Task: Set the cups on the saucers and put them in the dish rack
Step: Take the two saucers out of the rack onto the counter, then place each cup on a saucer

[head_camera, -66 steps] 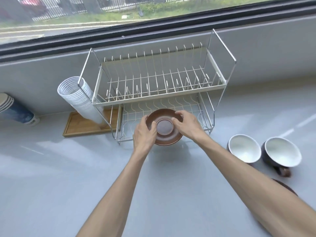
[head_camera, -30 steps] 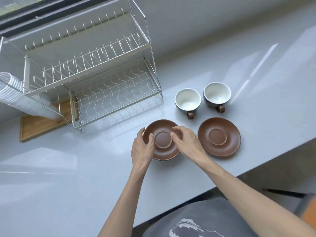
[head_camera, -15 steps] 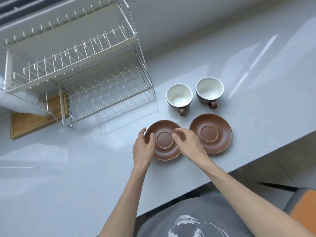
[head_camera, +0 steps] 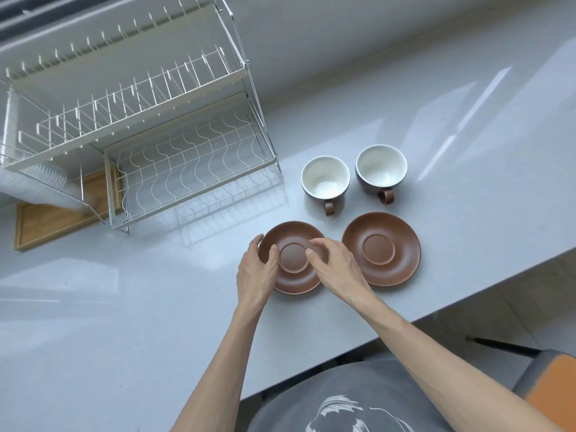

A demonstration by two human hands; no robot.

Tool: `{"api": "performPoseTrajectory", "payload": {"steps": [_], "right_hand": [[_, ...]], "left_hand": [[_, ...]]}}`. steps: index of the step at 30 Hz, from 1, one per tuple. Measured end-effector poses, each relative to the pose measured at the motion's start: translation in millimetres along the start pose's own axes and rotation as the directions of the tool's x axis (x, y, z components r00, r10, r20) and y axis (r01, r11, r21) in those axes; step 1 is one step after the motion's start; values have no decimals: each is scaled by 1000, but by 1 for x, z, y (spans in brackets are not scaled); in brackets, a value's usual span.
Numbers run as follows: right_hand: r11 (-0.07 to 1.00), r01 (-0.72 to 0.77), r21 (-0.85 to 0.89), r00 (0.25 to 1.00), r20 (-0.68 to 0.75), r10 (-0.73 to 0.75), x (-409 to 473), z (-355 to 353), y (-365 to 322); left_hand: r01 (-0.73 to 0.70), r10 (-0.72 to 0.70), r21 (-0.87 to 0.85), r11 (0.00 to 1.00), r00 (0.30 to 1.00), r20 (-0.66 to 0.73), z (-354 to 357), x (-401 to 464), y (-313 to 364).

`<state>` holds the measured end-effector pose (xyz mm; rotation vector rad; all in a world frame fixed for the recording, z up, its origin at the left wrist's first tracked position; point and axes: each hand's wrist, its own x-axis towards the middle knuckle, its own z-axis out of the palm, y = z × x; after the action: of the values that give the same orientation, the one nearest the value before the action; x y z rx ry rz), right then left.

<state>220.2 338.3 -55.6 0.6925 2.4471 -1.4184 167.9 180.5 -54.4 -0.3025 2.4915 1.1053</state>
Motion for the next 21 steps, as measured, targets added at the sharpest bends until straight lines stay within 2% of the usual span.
{"api": "performPoseTrajectory", "payload": {"steps": [3,6,9,12,16,21], "right_hand": [[999,10,-49,1000,18,-9,0,-1,-1],[982,64,-175,998,-10,-67,1,-4,-3],[958,107,-267,990,-61,-127,3,-13,-8],[920,150,-362,968,-135,-211,5,-26,-11],[865,259,-429,865,-295,-406,13,-50,-10],[822,263,-506,762,-414,-498,31,-87,4]], "left_hand": [[-45,41,90,995,998,40,-1,1,1],[-104,79,271,957,992,102,-3,2,2],[-185,137,473,862,981,135,-6,4,8],[-263,237,600,755,964,124,-5,5,22],[-394,427,656,644,896,119,6,5,55],[-569,634,667,481,751,183,37,12,95]]}}
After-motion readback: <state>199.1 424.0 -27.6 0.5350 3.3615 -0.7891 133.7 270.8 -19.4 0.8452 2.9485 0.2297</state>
